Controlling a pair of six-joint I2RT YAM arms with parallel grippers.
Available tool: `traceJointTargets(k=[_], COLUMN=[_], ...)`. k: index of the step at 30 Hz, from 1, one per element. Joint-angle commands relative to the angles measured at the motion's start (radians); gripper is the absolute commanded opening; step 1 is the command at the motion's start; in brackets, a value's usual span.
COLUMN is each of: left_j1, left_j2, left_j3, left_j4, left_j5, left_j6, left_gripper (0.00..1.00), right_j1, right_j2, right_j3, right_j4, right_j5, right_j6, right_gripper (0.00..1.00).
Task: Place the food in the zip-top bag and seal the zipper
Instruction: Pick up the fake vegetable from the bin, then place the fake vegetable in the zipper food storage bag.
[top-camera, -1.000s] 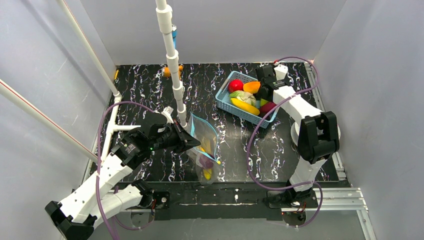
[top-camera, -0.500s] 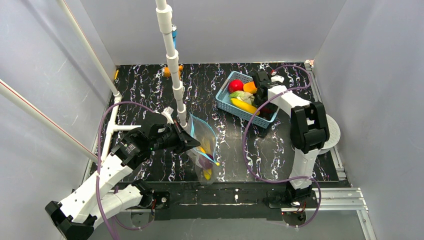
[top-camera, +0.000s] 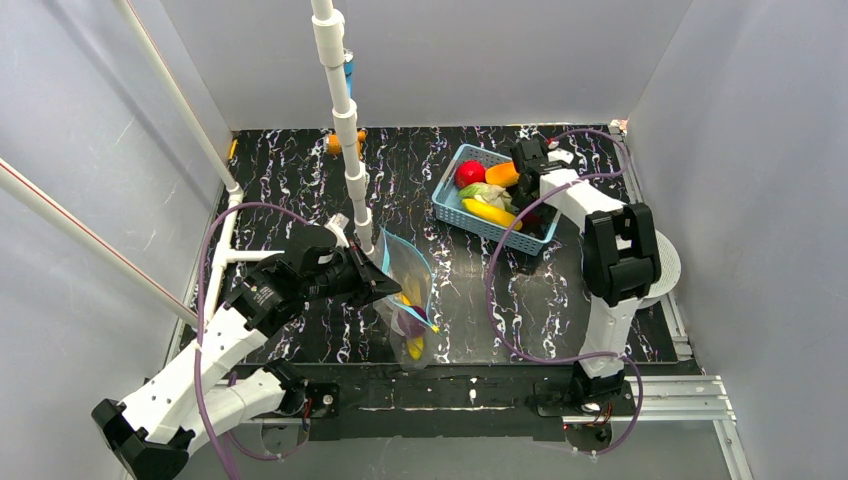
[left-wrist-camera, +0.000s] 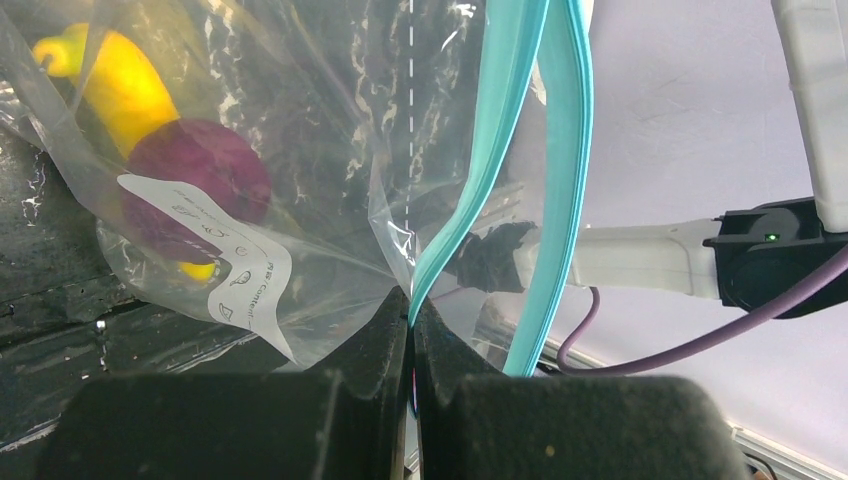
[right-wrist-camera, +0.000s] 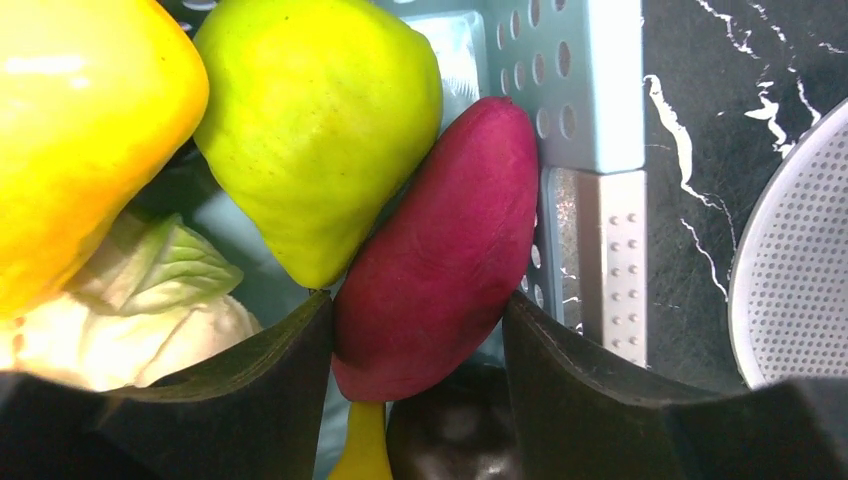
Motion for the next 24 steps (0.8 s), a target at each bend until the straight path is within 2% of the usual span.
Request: traceJointTargets(k=[1,6,13,16,24], left_j1=[0.003,0.003,0.004,0.003,0.003], left_j2=[0.012,0.024,0.009,0.013,0.027], left_j3=[0.016,0.017,0.006,0.008,0.012], left_j4=[0.001,0.012,0.013,0.011,0.024], left_j5=[0.02,0.028,0.023,0.022,0.034], left_j6=[0.015,0.015,0.009,0.012,0.014], left_gripper=[0.0,0.0,0.0,0.0,0.0], right_j1=[-0.002,0.002,0.021,0.028,0.085], right_j2=[-0.121,-0.187,-0.283,-0.341,-0.547], right_j3=[-0.004,0.003,0.018,0.011,-0.116], right_j4=[0.063,0.086,0.124,0.141,0.354], right_j5=[-0.017,-0.008,-0.029,-0.165,-0.72], right_j6=[0.0,-0.012,-0.078,-0.125,-0.283], right_gripper=[0.44,0.31,0.18,0.13,0.04])
